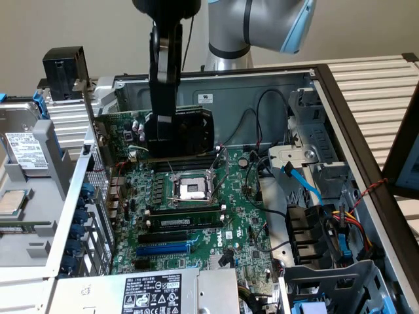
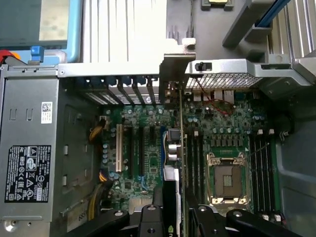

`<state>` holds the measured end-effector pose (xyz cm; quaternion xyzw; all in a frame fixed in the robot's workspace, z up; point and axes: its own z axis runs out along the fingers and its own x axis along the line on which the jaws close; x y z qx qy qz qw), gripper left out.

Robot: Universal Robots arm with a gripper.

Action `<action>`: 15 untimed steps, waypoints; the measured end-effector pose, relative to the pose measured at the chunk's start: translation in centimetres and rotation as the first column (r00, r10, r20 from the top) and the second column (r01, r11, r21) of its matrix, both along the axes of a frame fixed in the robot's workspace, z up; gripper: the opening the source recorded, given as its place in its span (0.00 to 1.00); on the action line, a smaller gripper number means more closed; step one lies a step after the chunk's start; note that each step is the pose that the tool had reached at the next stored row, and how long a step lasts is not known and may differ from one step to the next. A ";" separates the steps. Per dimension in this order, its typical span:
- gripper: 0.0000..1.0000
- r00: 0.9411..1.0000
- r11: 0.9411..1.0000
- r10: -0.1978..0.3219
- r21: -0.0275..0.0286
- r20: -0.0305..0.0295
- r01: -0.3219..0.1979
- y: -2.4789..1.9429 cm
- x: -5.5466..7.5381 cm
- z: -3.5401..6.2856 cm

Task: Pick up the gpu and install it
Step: 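Insert the gpu into the slot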

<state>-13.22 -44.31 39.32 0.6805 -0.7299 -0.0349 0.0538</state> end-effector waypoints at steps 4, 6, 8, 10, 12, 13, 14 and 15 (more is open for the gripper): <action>0.27 1.000 1.000 -0.013 0.001 0.000 0.013 -0.28 0.0 -0.74; 0.27 1.000 1.000 -0.018 0.002 0.000 0.018 -0.44 0.1 -1.10; 0.27 1.000 1.000 -0.024 0.002 0.000 0.024 -0.58 0.1 -1.46; 0.27 1.000 1.000 -0.030 0.003 0.000 0.030 -0.73 0.1 -1.83; 0.27 0.999 0.999 -0.035 0.003 0.000 0.035 -0.90 0.1 -2.18; 0.27 0.999 0.999 -0.037 0.003 0.000 0.037 -0.99 0.1 -2.37; 0.27 0.999 0.999 -0.039 0.003 0.000 0.039 -1.10 0.1 -2.55; 0.27 0.999 0.999 -0.041 0.003 0.000 0.041 -1.19 0.1 -2.73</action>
